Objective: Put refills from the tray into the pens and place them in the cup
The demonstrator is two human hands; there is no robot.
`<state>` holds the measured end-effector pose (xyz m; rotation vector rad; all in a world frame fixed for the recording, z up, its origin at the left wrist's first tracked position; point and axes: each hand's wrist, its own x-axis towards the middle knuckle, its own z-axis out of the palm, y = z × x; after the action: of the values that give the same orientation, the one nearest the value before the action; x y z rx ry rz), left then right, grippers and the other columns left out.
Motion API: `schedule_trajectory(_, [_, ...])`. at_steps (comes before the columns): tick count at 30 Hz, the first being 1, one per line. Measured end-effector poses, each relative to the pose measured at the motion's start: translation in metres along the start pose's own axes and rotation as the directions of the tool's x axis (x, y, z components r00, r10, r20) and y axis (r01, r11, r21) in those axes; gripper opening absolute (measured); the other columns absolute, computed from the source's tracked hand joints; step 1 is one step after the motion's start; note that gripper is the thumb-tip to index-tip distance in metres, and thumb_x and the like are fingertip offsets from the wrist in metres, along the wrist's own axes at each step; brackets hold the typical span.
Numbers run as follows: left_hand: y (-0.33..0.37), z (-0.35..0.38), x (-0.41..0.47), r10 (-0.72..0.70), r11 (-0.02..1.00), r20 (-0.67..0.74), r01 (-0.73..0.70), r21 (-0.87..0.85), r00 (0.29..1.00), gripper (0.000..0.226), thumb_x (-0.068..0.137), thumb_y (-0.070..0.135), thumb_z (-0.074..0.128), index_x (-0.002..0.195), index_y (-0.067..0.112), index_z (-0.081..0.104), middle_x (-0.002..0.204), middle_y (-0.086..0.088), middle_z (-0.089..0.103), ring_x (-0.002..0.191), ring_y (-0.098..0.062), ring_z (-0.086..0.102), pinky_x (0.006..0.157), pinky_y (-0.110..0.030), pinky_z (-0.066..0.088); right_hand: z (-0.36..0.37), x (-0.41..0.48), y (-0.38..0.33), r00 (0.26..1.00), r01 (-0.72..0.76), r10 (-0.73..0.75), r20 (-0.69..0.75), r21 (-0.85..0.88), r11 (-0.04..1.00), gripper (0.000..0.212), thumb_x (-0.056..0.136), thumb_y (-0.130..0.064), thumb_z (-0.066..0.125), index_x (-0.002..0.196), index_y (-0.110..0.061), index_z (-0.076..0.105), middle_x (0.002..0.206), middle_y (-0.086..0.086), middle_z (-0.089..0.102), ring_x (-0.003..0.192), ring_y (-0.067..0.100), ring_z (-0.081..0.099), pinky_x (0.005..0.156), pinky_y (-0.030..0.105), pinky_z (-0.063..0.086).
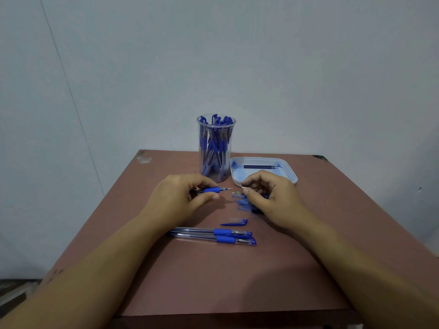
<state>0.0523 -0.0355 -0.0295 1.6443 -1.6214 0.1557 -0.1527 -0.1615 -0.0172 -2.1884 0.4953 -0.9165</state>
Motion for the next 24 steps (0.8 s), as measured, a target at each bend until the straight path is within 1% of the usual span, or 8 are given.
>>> schedule_trajectory(3, [0.005,0.002,0.0,0.016,1.0,0.006,-0.016,-0.009,1.0,0.04,0.079,0.066,0.055,0.101,0.038,0.073,0.087,0.022,0.071,0.076,-0.001,0.064,0.067,-0.03,0.055,0.002,-0.004,-0.005,0.999,0.008,-0.01,0.037,0.045,0.999,0.023,0.085,-0.008,0.071,0.088,-0.031,0.067,0.08,-0.009,0.069,0.075,0.005,0.064,0.072,0.017,0.051])
schedule_trajectory(7, [0.01,0.004,-0.001,0.046,0.999,0.031,-0.046,-0.004,0.998,0.037,0.081,0.064,0.055,0.102,0.039,0.072,0.088,0.024,0.07,0.078,0.0,0.064,0.067,-0.029,0.055,0.005,-0.007,-0.011,0.997,0.002,-0.007,0.082,0.062,0.998,0.019,0.085,-0.014,0.072,0.092,-0.032,0.069,0.086,-0.008,0.072,0.083,0.007,0.067,0.078,0.022,0.055])
schedule_trajectory(9, [0.013,0.005,-0.002,0.067,0.998,0.034,-0.067,-0.003,0.997,0.035,0.081,0.063,0.056,0.102,0.039,0.072,0.089,0.024,0.07,0.079,0.002,0.064,0.067,-0.025,0.054,0.006,-0.008,-0.012,0.996,0.019,-0.024,0.09,0.054,0.998,0.016,0.086,-0.019,0.072,0.094,-0.033,0.07,0.088,-0.01,0.073,0.084,0.007,0.068,0.078,0.022,0.055])
schedule_trajectory(12, [0.016,0.005,-0.003,0.08,0.997,0.021,-0.08,0.013,0.997,0.035,0.081,0.062,0.055,0.101,0.04,0.072,0.089,0.024,0.07,0.077,0.003,0.062,0.065,-0.023,0.053,0.007,-0.009,-0.013,0.996,0.043,-0.046,0.081,0.037,0.998,0.013,0.088,-0.021,0.069,0.095,-0.032,0.07,0.088,-0.004,0.073,0.082,0.007,0.068,0.073,0.015,0.052])
schedule_trajectory(15, [0.015,0.006,-0.002,0.087,0.996,0.032,-0.088,0.03,0.996,0.035,0.082,0.062,0.055,0.102,0.04,0.072,0.089,0.024,0.07,0.077,0.001,0.063,0.065,-0.024,0.053,0.008,-0.009,-0.011,0.994,0.074,-0.071,0.088,-0.041,0.996,0.011,0.091,-0.023,0.064,0.099,-0.027,0.07,0.089,-0.006,0.072,0.082,0.004,0.067,0.071,0.011,0.05])
schedule_trajectory(19, [0.017,0.006,-0.002,0.104,0.994,0.005,-0.104,0.027,0.995,0.036,0.083,0.061,0.055,0.103,0.037,0.073,0.091,0.022,0.071,0.079,0.003,0.063,0.067,-0.019,0.052,0.007,-0.011,-0.007,0.991,0.122,-0.114,0.073,-0.114,0.986,0.025,0.087,-0.027,0.07,0.111,-0.03,0.063,0.089,-0.012,0.064,0.081,0.005,0.061,0.073,0.011,0.046])
schedule_trajectory(22, [0.018,0.005,-0.003,0.109,0.994,-0.012,-0.109,0.023,0.994,0.034,0.082,0.06,0.056,0.102,0.037,0.073,0.089,0.022,0.071,0.077,0.003,0.062,0.065,-0.015,0.049,0.007,-0.01,-0.005,0.977,0.21,-0.199,0.074,-0.2,0.957,0.015,0.088,-0.021,0.069,0.103,-0.023,0.066,0.089,-0.013,0.063,0.083,0.005,0.059,0.073,0.012,0.045])
schedule_trajectory(24, [0.018,0.006,-0.003,0.114,0.993,0.0,-0.114,0.027,0.994,0.034,0.083,0.06,0.056,0.102,0.038,0.072,0.089,0.023,0.07,0.077,0.003,0.062,0.066,-0.016,0.05,0.007,-0.009,-0.004,0.976,0.216,-0.199,0.092,-0.243,0.946,0.012,0.092,-0.026,0.063,0.099,-0.019,0.069,0.087,-0.009,0.064,0.083,0.006,0.059,0.071,0.016,0.045])
